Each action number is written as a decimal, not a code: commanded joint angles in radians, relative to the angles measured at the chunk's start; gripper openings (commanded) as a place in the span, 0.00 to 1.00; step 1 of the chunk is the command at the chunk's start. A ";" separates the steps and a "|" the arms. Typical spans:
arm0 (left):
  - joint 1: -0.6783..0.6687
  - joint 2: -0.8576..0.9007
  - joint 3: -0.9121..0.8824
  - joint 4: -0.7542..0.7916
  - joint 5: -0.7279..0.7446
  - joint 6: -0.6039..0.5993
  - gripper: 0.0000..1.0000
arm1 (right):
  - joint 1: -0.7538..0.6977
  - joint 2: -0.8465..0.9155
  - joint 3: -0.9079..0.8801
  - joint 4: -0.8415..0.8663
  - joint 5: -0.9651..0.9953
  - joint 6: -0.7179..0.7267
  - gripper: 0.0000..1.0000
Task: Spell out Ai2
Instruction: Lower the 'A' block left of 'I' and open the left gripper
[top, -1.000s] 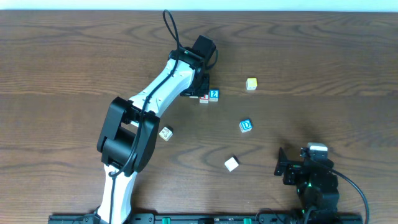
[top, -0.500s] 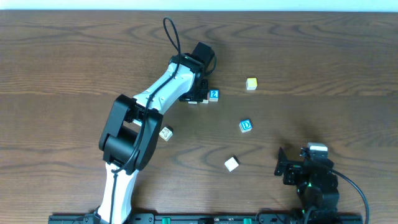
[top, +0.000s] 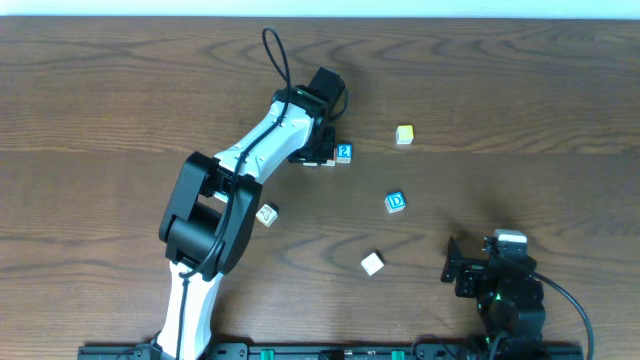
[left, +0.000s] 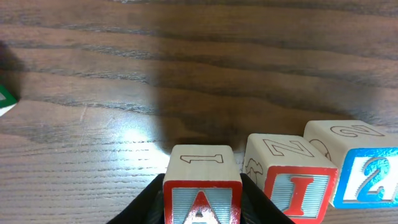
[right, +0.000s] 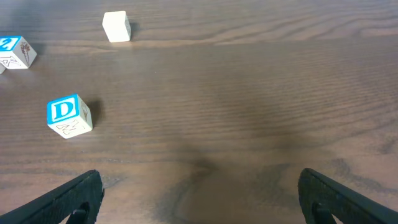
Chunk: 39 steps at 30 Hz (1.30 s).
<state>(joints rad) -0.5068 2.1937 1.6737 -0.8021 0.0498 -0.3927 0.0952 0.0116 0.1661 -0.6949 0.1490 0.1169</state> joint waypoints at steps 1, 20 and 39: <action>0.002 0.011 -0.002 0.002 0.003 -0.005 0.34 | -0.010 -0.006 -0.004 -0.002 -0.003 -0.006 0.99; 0.003 0.011 -0.002 0.038 -0.061 0.007 0.44 | -0.010 -0.006 -0.004 -0.002 -0.003 -0.006 0.99; 0.067 -0.002 0.029 0.056 -0.180 0.010 0.06 | -0.010 -0.006 -0.004 -0.002 -0.003 -0.006 0.99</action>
<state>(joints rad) -0.4606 2.1937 1.6741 -0.7349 -0.1116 -0.3855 0.0952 0.0116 0.1661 -0.6949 0.1490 0.1165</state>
